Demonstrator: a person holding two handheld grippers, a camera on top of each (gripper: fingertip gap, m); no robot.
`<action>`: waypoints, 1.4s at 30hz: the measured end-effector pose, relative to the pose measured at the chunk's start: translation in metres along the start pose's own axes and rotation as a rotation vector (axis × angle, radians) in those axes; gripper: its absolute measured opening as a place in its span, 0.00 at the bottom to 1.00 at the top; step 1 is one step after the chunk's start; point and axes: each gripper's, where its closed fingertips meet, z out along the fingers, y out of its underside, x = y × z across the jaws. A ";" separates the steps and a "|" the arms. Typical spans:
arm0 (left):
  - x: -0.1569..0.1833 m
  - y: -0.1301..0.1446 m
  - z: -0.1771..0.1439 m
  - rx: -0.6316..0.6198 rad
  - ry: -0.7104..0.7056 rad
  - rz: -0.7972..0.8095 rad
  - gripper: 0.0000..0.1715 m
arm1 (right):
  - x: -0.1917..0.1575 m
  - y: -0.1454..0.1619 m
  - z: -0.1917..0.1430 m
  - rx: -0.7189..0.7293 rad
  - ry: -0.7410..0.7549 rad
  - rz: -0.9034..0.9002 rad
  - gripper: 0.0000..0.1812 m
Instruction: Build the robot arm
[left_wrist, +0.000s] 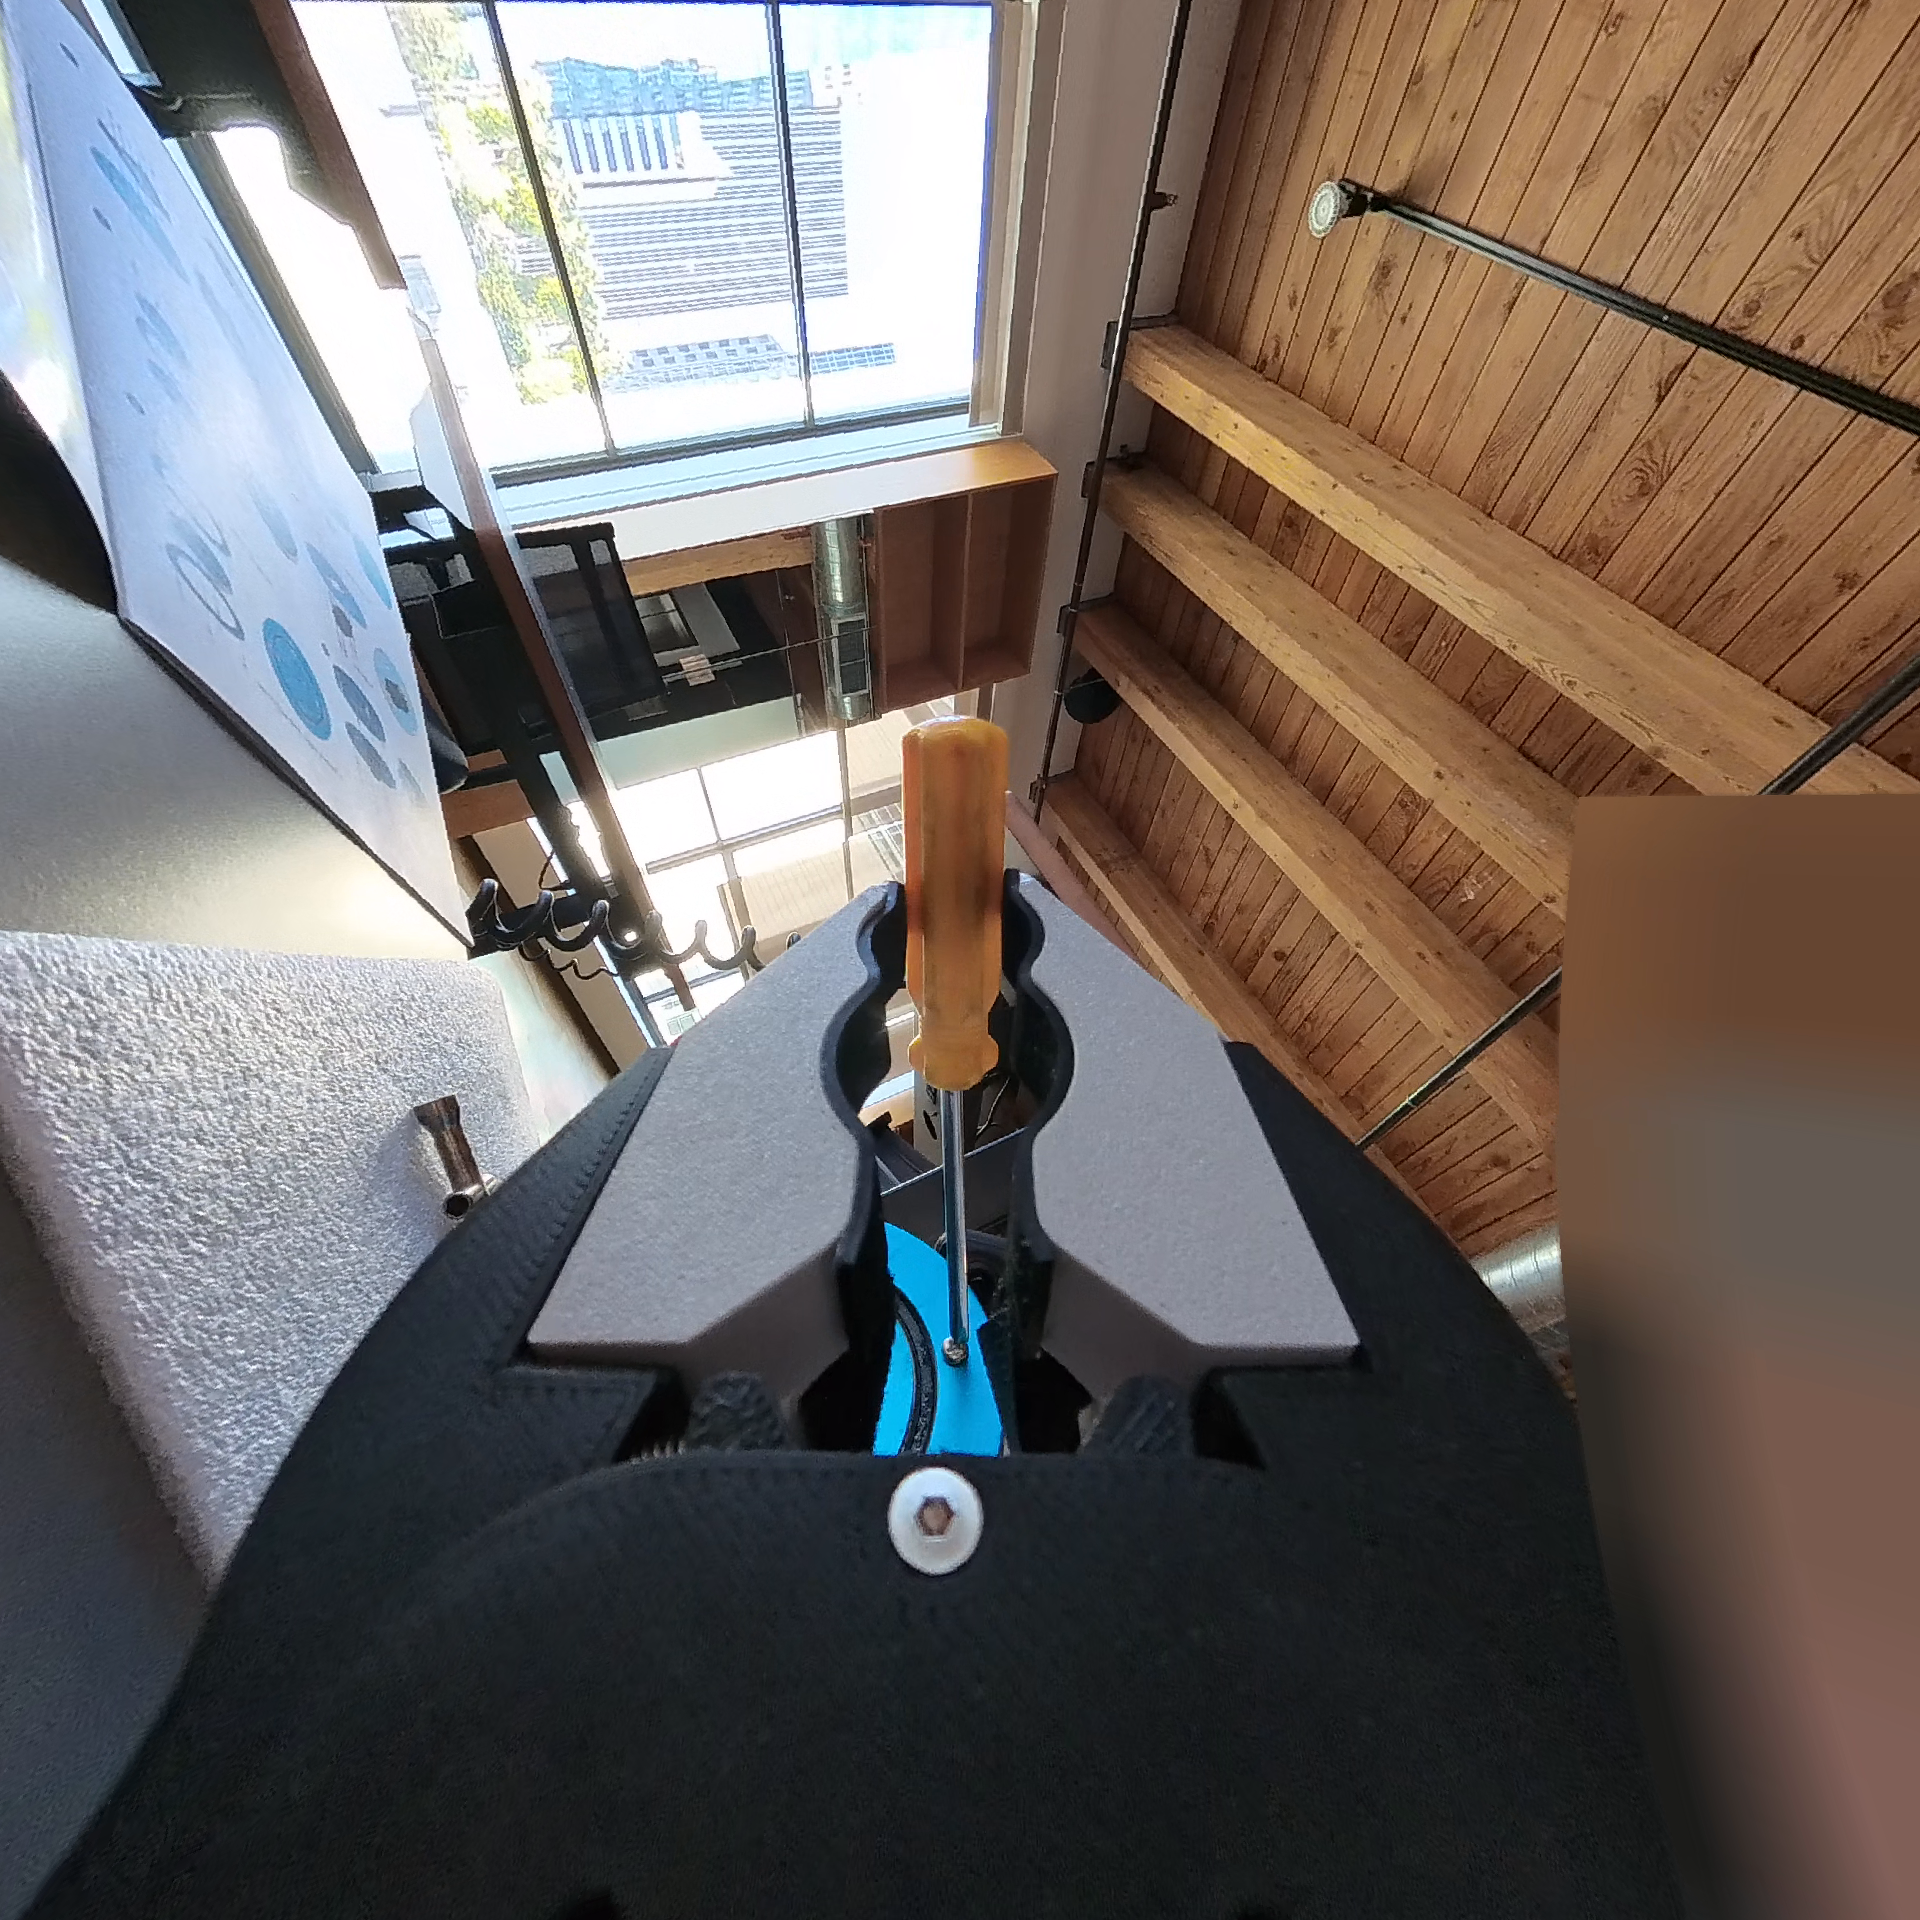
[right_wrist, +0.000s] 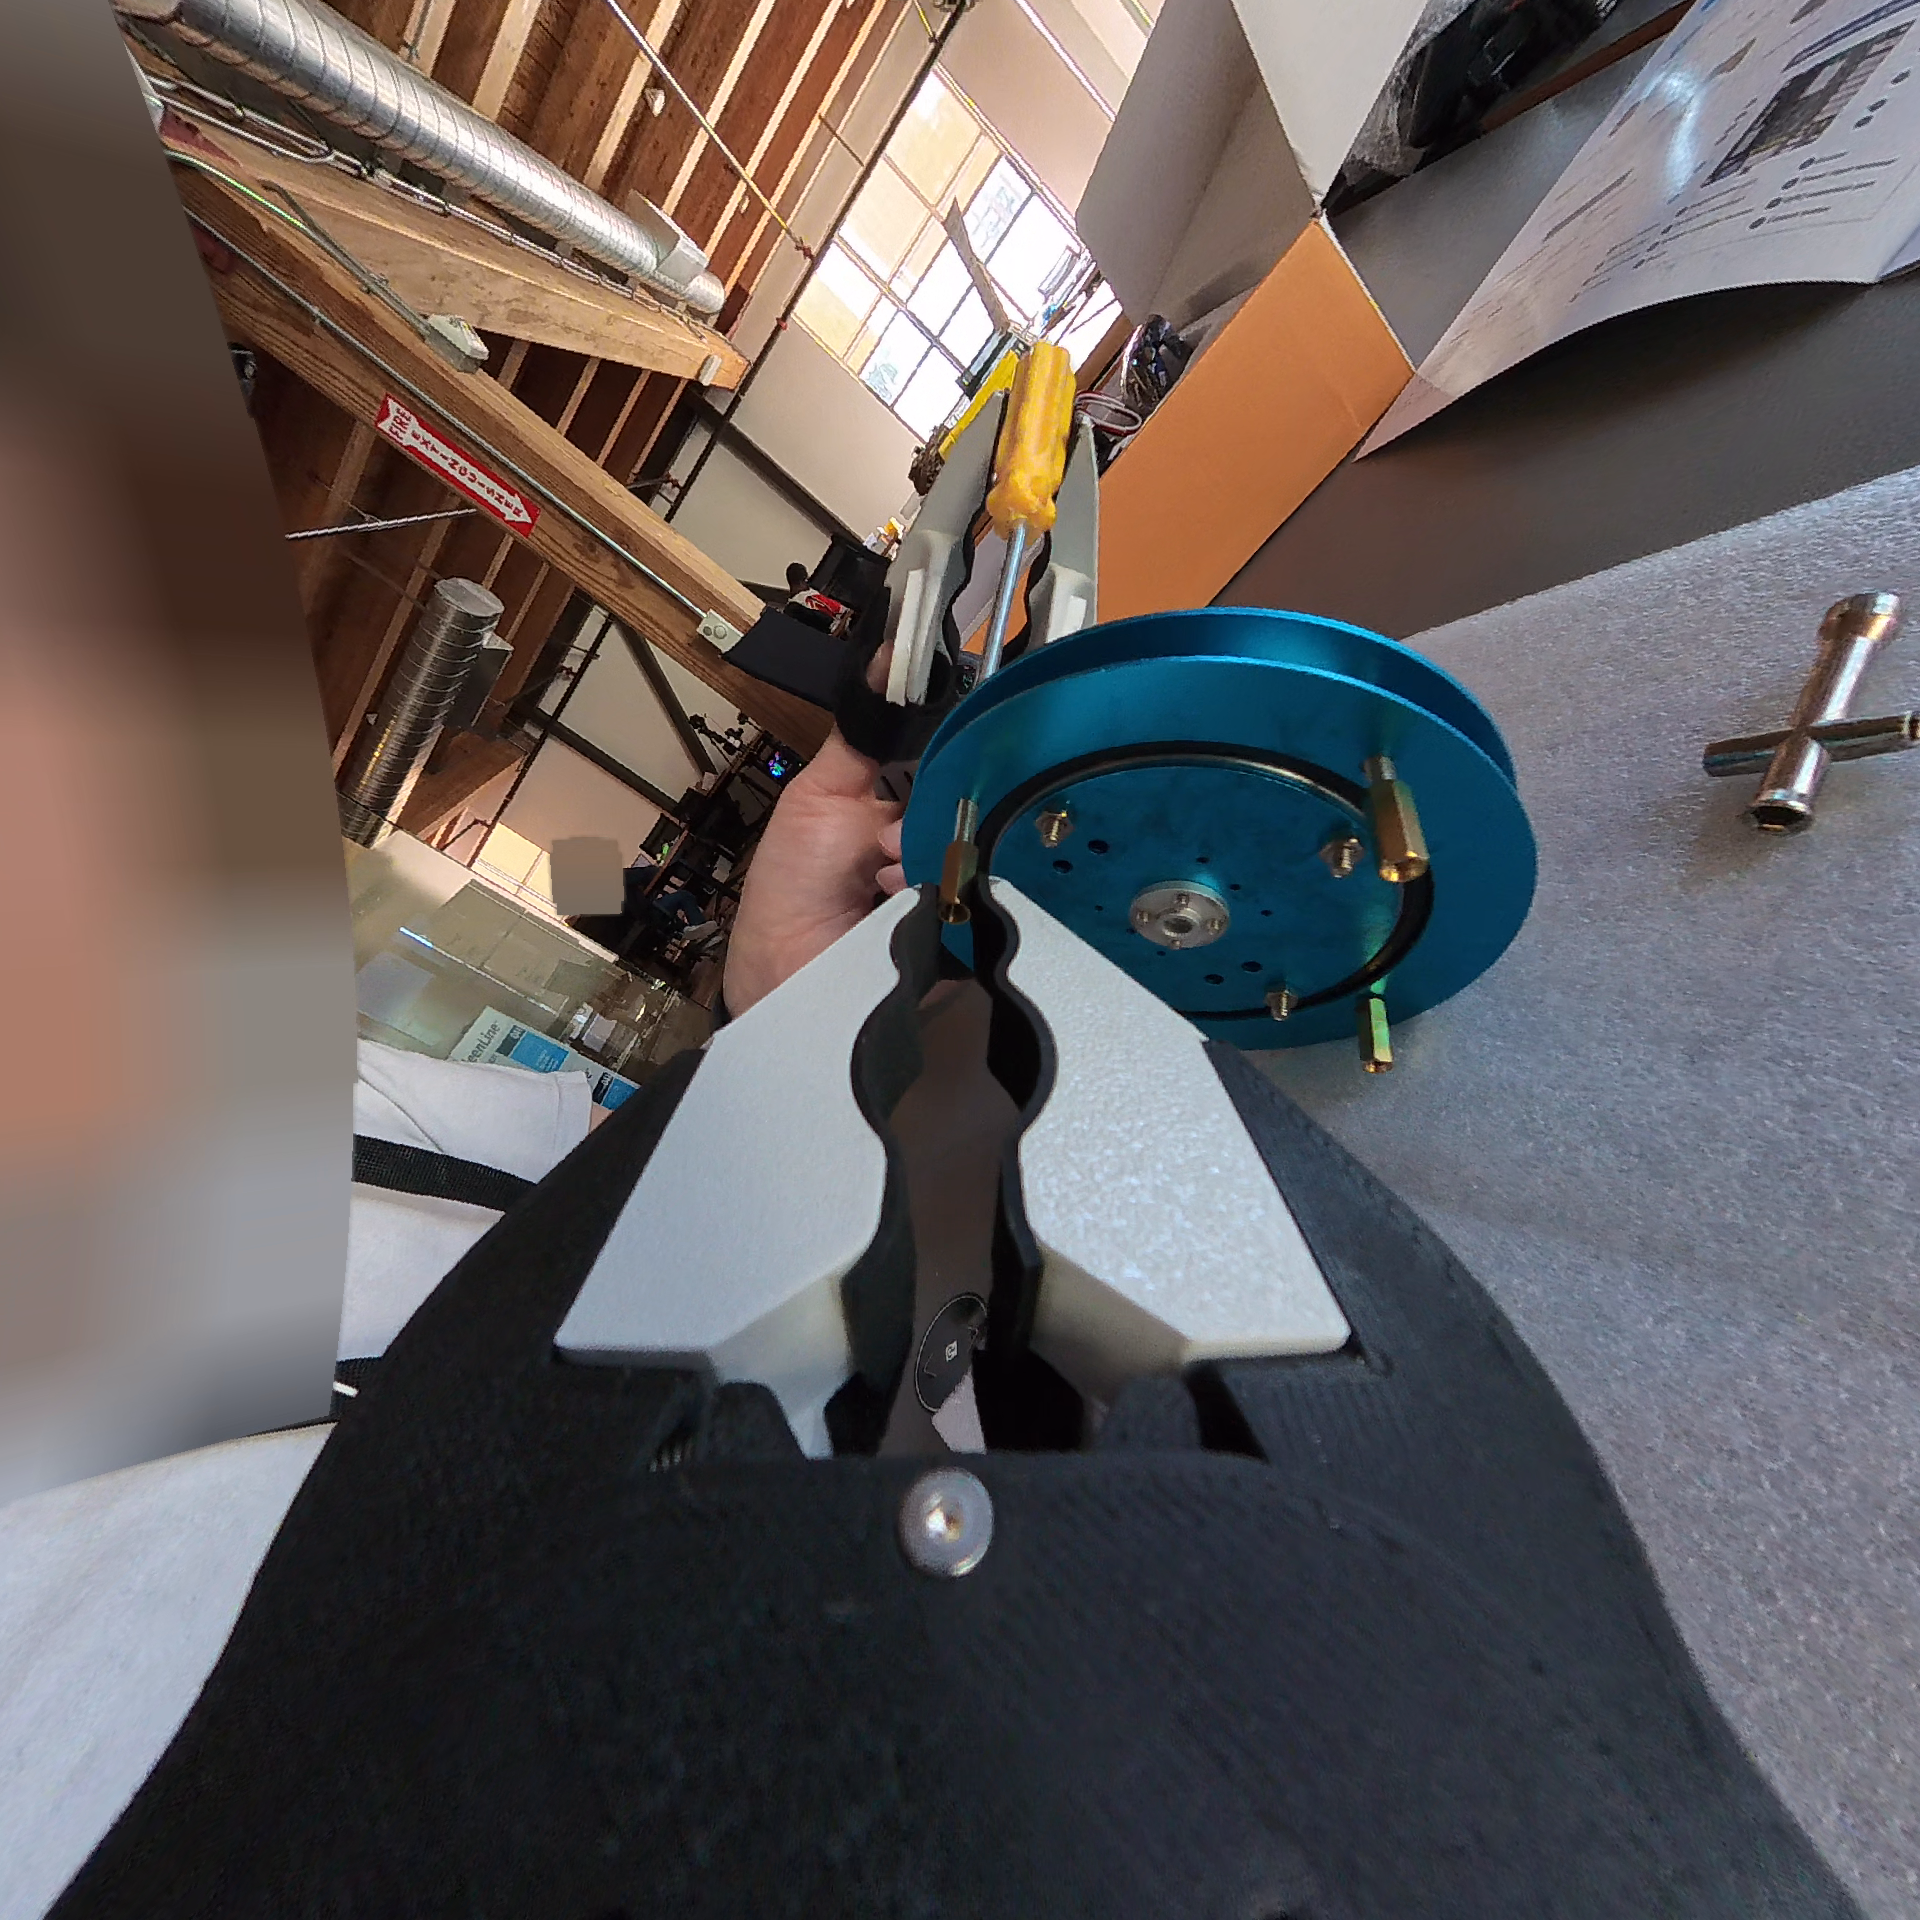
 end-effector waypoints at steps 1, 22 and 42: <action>-0.001 0.000 0.000 0.000 -0.002 -0.001 0.09 | 0.000 0.000 0.000 0.000 0.000 0.000 0.02; 0.024 0.003 -0.010 -0.053 0.198 0.096 0.09 | -0.001 -0.004 0.000 0.081 -0.074 0.210 0.02; -0.007 0.005 -0.018 -0.033 0.102 0.023 0.09 | 0.007 -0.010 -0.008 0.068 0.037 -0.001 0.02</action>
